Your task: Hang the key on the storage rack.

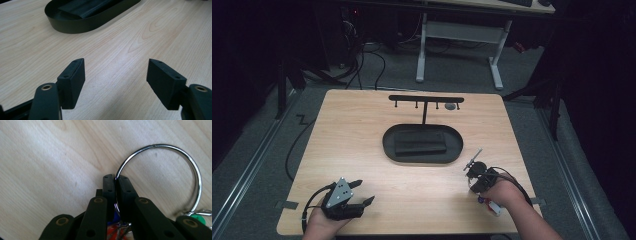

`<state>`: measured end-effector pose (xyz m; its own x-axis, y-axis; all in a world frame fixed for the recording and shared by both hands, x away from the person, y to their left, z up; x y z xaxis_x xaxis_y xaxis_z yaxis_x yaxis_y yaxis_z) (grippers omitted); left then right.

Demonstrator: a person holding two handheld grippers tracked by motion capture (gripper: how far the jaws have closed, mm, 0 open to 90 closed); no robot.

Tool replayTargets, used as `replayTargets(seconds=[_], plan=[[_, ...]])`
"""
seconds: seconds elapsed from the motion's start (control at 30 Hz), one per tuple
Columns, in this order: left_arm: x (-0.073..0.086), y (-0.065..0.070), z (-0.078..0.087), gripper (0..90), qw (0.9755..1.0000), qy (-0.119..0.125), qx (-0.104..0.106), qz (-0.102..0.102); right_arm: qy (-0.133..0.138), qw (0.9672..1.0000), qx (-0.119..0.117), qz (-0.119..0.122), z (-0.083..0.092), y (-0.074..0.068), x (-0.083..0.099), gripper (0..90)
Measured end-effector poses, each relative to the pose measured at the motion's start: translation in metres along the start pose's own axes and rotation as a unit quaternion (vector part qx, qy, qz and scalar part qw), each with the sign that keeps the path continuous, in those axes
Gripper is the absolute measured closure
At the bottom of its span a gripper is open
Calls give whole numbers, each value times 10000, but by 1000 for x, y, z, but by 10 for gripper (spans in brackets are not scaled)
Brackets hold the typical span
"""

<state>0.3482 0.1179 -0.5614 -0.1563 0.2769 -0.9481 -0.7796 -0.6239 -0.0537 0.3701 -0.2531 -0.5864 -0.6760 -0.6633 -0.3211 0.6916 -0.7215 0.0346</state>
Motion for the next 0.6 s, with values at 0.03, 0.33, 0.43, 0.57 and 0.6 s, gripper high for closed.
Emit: replayTargets(seconds=[0.03, 0.33, 0.43, 0.57, 0.6], plan=[[0, 0, 1, 318, 10000, 9, -17, 35, 15, 9999, 44, 94, 2, 0, 0, 861], [1, 1, 4, 320, 10000, -2, -43, -35, 118, 9993, 164, 313, 43, 2, -4, 866], [3, 0, 4, 321, 10000, -42, -37, -12, 219, 9993, 204, 243, 57, 4, -6, 868], [2, -1, 3, 322, 10000, -49, -44, -36, 157, 9991, 264, 306, 70, 7, -4, 871], [3, -1, 3, 322, 10000, -57, -43, -41, 159, 9990, 272, 308, 73, 8, -5, 871]])
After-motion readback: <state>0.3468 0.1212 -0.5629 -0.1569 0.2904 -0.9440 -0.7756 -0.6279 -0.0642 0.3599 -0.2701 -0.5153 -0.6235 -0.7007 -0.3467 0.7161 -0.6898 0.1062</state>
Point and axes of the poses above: each handheld gripper's, and its own axes: z roughly backward along the jaws, x roughly out of its underside, y roughly to its right, the point moved 10 cm from there along -z, roughly forward along the jaws, and after that the axes turned 14 degrees about y, right-handed, at the moved point
